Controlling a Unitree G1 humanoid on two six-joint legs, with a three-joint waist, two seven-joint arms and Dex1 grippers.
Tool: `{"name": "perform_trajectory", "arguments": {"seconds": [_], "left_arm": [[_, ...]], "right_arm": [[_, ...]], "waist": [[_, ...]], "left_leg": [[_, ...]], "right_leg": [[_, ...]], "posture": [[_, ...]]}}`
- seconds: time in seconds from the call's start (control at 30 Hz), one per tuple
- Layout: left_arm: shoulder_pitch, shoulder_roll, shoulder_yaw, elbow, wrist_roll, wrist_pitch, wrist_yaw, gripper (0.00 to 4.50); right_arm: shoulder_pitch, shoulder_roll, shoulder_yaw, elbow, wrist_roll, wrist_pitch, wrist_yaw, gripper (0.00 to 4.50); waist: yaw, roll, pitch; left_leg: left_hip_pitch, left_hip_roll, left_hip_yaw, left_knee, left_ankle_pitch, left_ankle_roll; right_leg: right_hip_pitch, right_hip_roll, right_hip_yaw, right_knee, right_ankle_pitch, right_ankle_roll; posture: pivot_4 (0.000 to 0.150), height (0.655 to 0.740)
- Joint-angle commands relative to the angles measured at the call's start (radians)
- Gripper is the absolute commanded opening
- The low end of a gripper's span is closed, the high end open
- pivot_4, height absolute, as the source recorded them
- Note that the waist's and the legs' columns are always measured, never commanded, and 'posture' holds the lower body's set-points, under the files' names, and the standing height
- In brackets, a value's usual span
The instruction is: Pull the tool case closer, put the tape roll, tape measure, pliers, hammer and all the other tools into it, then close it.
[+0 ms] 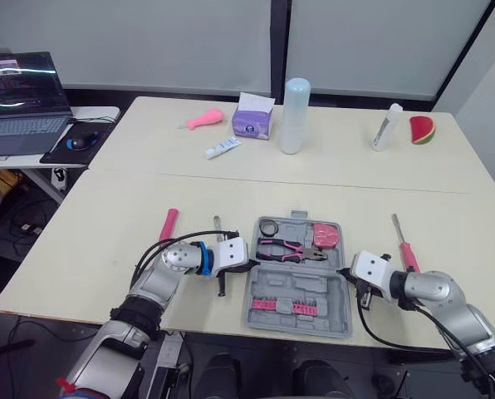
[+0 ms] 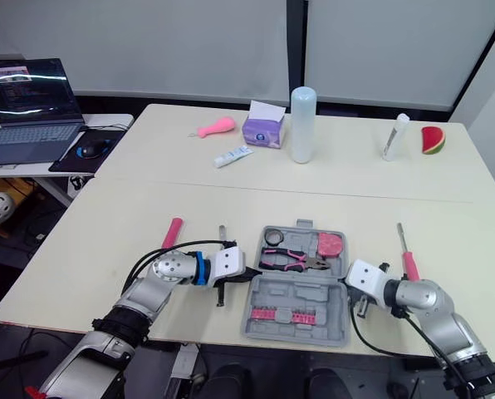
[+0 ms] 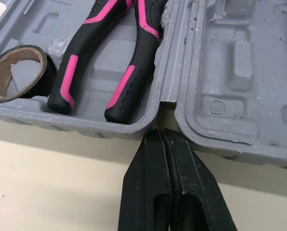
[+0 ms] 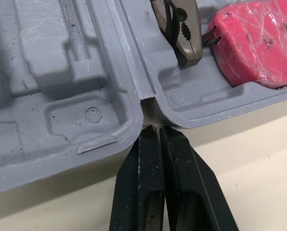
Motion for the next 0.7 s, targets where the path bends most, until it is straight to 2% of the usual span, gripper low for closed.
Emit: {"name": "perform_trajectory", "arguments": {"seconds": [0.03, 0.7], "left_arm": [[-0.022, -0.029, -0.013, 0.025, 0.013, -0.019, 0.03, 0.04], [-0.05, -0.038, -0.016, 0.111, 0.036, -0.063, 0.049, 0.04]], "right_arm": [[-0.026, 0.021, 0.017, -0.033, 0.006, -0.008, -0.001, 0.0], [-0.057, 0.043, 0.024, -0.019, -0.015, 0.022, -0.007, 0.0]], "waist": [[0.0, 0.0, 0.0], [-0.002, 0.0, 0.0]], "left_leg": [[0.0, 0.0, 0.0, 0.0, 0.0, 0.0], [0.0, 0.0, 0.0, 0.0, 0.0, -0.001]], "right_leg": [[0.0, 0.0, 0.0, 0.0, 0.0, 0.0], [0.0, 0.0, 0.0, 0.0, 0.0, 0.0]], "posture": [[0.15, 0.7161], [0.15, 0.7161]]}}
